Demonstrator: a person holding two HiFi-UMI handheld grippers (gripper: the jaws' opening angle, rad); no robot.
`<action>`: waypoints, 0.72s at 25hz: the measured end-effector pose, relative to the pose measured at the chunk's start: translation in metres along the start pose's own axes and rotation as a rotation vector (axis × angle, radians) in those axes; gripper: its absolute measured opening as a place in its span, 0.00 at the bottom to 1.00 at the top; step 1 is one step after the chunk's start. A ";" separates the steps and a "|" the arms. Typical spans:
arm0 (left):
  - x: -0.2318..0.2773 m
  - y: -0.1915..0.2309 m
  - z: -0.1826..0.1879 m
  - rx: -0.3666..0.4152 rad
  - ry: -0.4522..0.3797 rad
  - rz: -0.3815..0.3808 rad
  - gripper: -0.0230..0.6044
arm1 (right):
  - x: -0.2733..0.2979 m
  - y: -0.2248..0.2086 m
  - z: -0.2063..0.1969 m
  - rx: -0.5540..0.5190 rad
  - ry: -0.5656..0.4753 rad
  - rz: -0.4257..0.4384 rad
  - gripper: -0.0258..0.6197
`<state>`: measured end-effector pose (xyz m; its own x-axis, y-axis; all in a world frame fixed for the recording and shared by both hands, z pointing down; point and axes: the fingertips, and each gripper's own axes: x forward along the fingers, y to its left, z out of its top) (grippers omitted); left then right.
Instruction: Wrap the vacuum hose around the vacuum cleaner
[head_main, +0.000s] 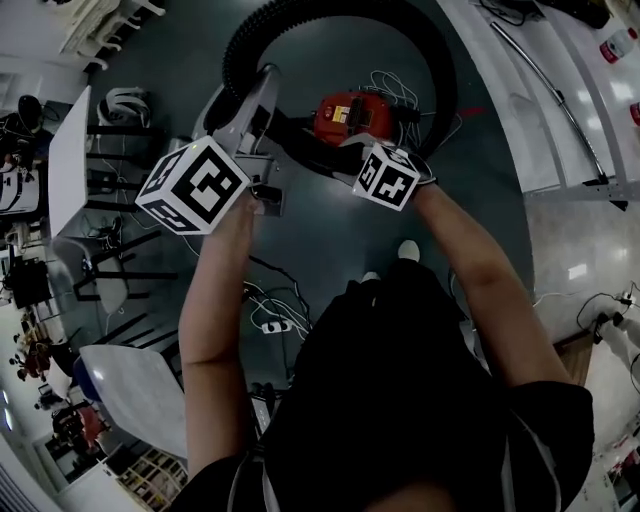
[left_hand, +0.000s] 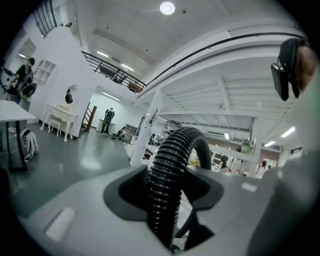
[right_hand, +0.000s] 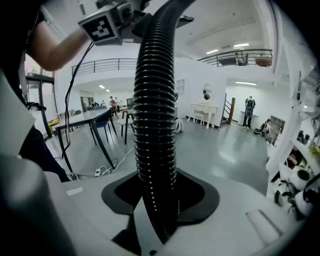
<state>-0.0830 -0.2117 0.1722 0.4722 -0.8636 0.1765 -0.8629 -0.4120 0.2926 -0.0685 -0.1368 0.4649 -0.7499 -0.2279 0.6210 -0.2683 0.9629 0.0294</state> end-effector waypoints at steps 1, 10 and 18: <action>-0.001 0.006 -0.003 0.008 0.003 0.009 0.36 | 0.002 0.004 -0.001 -0.024 0.022 -0.003 0.31; -0.012 0.054 -0.042 0.045 0.047 0.072 0.35 | -0.001 0.027 -0.030 -0.090 0.227 -0.010 0.29; -0.019 0.061 -0.076 0.035 0.091 0.036 0.34 | -0.017 0.037 -0.053 -0.211 0.393 -0.058 0.29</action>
<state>-0.1312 -0.1984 0.2584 0.4537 -0.8488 0.2715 -0.8847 -0.3924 0.2515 -0.0333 -0.0894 0.4969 -0.4400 -0.2493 0.8627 -0.1436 0.9679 0.2064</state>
